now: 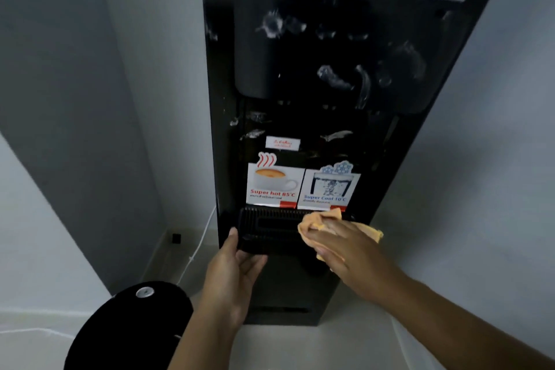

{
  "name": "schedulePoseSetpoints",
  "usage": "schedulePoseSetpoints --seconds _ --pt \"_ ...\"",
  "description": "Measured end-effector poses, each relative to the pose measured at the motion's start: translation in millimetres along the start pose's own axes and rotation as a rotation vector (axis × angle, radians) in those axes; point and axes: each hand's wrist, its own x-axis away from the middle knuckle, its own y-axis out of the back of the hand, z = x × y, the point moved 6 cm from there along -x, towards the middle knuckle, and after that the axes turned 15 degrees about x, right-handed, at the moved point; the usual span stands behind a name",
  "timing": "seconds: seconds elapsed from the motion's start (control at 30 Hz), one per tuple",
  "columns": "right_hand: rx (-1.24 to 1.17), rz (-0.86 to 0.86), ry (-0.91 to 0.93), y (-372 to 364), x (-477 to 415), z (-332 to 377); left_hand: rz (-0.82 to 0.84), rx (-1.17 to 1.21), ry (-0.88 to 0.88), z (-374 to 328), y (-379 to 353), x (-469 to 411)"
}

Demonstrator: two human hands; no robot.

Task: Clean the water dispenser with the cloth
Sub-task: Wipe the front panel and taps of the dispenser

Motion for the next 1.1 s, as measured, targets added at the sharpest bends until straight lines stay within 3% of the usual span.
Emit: schedulePoseSetpoints --seconds 0.23,0.5,0.7,0.87,0.93,0.97,1.1 --pt "0.207 -0.083 0.127 56.7 3.6 13.8 -0.033 -0.211 -0.063 -25.8 -9.0 41.5" --pt "0.189 -0.440 0.257 178.4 -10.9 39.8 0.018 -0.451 -0.432 -129.5 -64.6 104.0" --pt "0.369 -0.717 0.383 289.4 -38.3 53.1 0.125 -0.518 -0.769 -217.7 -132.2 161.9" --pt "0.487 -0.774 0.485 365.6 -85.4 55.0 0.211 -0.423 -0.853 -278.0 -192.3 159.9" --pt "0.508 -0.698 0.493 391.0 -110.3 60.2 0.253 -0.416 -0.856 -297.5 -214.5 150.8" --pt "0.480 -0.624 0.535 397.0 -130.5 63.6 0.280 -0.441 -0.869 -306.9 -226.0 144.1" --pt "0.552 -0.656 0.626 399.6 -189.6 73.2 0.402 -0.500 -0.862 -329.0 -262.5 124.2"
